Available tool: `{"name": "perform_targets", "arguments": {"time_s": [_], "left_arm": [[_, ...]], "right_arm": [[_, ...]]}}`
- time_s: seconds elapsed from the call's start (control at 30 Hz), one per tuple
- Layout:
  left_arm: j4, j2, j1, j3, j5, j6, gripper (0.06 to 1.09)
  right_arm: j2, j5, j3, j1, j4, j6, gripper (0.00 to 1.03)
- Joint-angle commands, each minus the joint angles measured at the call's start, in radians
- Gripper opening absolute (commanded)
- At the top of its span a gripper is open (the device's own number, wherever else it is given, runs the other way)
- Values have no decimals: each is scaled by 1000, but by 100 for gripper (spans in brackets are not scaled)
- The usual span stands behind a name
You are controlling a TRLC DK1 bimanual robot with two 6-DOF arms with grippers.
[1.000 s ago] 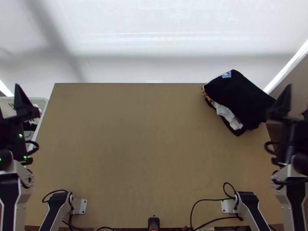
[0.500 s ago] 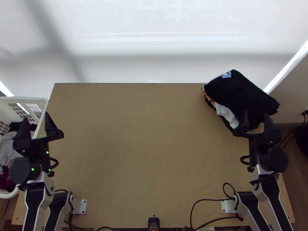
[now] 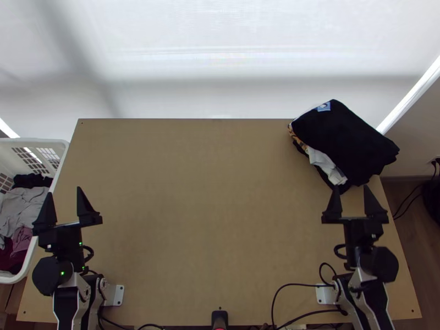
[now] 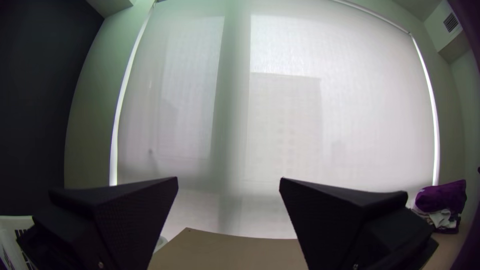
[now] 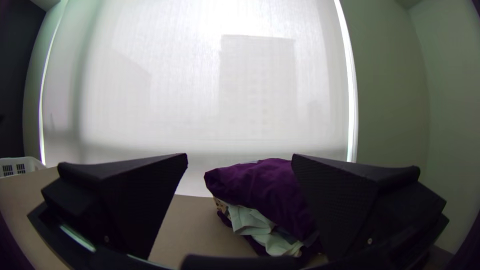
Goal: Fold the t-shirt
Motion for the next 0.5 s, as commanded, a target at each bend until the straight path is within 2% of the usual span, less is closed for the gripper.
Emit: {"name": "perform_targets", "arguments": {"time_s": [0.0,0.27,0.33,0.47], "left_arm": [[-19,-16,2,-24,6,13,104],[-123,-16,7,-91,-5,6,104],[-169,-16,7,-105,-5,15,104],[-254,-13,17,-120,-5,30,104]], "right_arm": [[-94,-2,-28,12,-75,-24,98],[-94,-3,-76,9,-170,4,98],[-94,-3,-80,11,-272,19,98],[-86,-5,-79,6,-282,67,98]]}}
